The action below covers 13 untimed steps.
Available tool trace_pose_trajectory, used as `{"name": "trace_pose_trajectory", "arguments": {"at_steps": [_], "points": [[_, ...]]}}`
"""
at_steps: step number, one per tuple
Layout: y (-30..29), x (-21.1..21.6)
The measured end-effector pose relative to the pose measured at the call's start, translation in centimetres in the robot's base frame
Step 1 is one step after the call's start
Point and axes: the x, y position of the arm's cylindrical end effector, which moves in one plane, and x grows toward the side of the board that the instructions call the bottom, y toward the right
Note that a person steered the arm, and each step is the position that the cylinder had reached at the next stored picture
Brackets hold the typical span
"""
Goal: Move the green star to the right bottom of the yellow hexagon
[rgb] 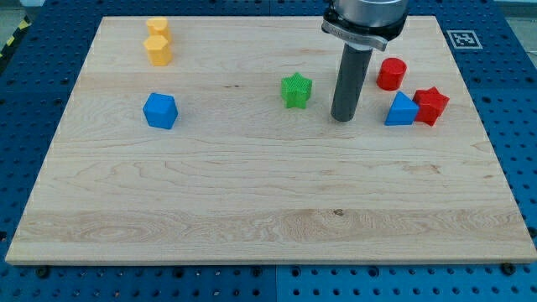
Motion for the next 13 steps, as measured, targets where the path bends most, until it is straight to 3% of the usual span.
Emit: {"name": "trace_pose_trajectory", "arguments": {"at_steps": [3,8,13], "points": [[-1.7,-2.9],[-13.0,-6.6],[-14.7,-4.4]]}}
